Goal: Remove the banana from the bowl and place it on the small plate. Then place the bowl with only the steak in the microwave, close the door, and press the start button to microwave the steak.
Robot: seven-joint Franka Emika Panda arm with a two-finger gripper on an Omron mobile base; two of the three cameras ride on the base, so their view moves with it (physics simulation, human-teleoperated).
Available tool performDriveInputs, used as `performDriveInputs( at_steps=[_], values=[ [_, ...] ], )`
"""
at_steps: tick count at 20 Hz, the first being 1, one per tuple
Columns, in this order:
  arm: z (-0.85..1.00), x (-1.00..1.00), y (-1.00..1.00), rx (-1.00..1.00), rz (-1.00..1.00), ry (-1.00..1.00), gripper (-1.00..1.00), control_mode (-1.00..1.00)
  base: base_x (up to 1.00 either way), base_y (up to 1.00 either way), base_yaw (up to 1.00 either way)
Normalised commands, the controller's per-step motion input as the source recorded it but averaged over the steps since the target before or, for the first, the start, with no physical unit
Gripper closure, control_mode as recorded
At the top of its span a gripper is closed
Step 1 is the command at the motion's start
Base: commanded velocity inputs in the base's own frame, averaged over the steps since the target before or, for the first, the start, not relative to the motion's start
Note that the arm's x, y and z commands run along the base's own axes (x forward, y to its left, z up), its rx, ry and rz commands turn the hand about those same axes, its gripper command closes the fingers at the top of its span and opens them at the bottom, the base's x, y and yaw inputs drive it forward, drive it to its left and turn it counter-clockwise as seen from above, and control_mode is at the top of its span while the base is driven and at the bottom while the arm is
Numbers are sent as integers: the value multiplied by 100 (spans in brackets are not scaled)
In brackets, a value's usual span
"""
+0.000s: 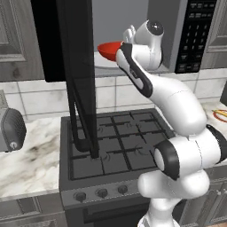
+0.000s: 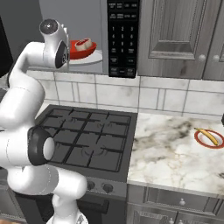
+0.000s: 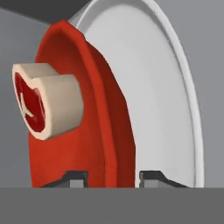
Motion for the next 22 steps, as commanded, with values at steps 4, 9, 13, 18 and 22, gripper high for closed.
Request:
performDriveInputs(
  at_steps=[4,9,13,18,22],
  values=[
    [-9,-40,0,0,0,-15,-100,-100,0,0,0],
    [-39,-93,0,-2,0,-24,-100,-100,0,0,0],
    [-68,-100,-5,-4,0,-27,-100,-100,0,0,0],
    [-74,-58,-30,-2,0,0,-100,-100,0,0,0],
    [-87,-6,-3,-32,0,0,-100,-100,0,0,0]
  ],
)
